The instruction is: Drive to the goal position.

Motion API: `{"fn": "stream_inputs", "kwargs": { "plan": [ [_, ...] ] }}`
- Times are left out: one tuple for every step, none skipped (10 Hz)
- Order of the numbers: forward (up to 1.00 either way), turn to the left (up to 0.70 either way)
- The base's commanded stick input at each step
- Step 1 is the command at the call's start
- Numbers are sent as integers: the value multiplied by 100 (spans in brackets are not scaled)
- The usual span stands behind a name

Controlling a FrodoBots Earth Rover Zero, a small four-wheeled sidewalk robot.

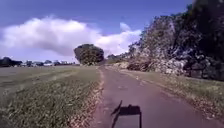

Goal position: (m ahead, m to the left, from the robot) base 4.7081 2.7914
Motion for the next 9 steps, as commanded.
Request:
{"fn": "stream_inputs", "kwargs": {
  "plan": [
    [70, 8],
    [70, 9],
    [70, 8],
    [70, 7],
    [70, 6],
    [70, 6],
    [70, 6],
    [70, 5],
    [70, 4]
  ]
}}
